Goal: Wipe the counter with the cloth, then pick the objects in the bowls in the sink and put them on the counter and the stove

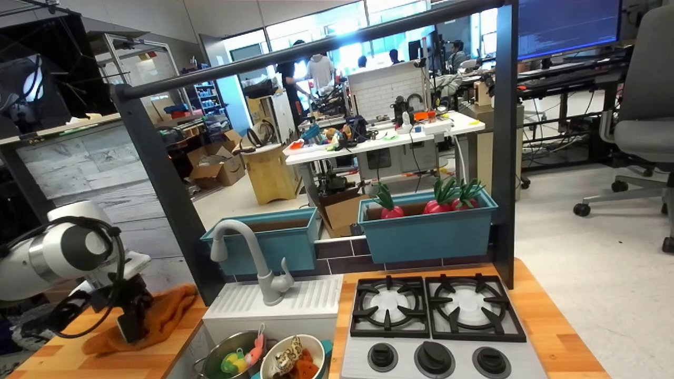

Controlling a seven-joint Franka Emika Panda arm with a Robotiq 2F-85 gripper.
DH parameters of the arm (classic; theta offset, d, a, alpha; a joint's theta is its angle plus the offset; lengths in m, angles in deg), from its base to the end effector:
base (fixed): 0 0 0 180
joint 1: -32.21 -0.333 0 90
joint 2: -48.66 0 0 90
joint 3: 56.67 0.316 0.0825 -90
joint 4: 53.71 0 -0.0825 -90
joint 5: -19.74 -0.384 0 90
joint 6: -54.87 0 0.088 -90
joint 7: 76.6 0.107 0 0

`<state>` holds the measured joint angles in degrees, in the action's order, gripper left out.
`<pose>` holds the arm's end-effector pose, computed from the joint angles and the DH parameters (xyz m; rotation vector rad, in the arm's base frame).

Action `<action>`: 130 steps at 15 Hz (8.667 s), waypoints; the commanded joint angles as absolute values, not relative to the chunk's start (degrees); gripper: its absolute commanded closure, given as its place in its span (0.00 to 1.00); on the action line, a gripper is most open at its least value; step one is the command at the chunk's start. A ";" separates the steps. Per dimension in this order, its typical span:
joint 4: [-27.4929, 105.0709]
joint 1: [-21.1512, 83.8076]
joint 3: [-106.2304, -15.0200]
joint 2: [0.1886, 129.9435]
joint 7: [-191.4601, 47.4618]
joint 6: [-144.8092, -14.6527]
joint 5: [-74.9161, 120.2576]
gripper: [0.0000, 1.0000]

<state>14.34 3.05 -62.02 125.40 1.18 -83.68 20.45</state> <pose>0.6276 0.2926 -0.0546 2.7197 -1.2560 0.0197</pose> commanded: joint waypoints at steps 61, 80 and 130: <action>27.97 -7.18 -64.01 124.96 16.61 -99.94 18.73 0.00; 17.34 -6.14 -61.24 130.89 21.32 -100.53 19.62 0.00; 46.54 -3.42 -65.01 117.76 34.01 -113.32 16.31 0.00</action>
